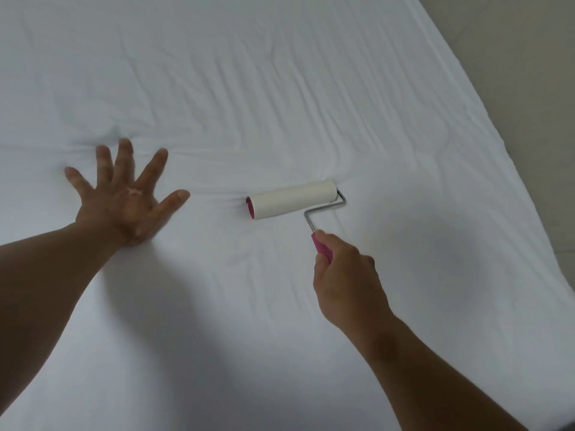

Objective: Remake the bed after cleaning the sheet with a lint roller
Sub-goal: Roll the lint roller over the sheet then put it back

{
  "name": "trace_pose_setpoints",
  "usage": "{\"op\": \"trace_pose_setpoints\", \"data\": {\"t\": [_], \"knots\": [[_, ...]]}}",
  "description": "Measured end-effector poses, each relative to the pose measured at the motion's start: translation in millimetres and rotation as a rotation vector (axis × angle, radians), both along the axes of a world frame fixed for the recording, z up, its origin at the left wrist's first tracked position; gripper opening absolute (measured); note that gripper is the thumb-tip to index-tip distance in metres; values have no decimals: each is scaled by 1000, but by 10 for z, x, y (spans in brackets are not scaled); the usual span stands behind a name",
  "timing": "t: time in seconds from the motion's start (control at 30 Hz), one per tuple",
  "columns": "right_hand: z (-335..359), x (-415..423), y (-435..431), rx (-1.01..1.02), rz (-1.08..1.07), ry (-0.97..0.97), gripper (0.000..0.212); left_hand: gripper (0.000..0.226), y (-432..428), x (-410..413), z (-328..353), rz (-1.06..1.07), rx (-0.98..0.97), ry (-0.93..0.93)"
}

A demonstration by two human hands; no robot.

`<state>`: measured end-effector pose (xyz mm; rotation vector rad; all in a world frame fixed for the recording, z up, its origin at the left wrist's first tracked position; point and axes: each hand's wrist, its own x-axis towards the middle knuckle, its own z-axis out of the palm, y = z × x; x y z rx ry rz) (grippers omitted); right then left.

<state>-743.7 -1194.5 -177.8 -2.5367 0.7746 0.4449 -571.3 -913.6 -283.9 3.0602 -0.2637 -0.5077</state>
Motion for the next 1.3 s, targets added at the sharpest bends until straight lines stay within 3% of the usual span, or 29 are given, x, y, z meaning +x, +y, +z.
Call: {"op": "trace_pose_setpoints", "data": {"t": [0.47,0.93,1.1,1.3], "knots": [[-386,2060,-90,48,72,-201,35,84,-68,1005,-242,138,13,-163],[-74,4090,-69,3,188,-272,30,82,0,1057,-587,117,51,-179],[-201,4063,-131,-5,206,-243,36,81,1,1059,-642,116,50,-193],[-354,2962,-373,17,142,-211,36,81,-16,1066,-603,161,15,-191]]}}
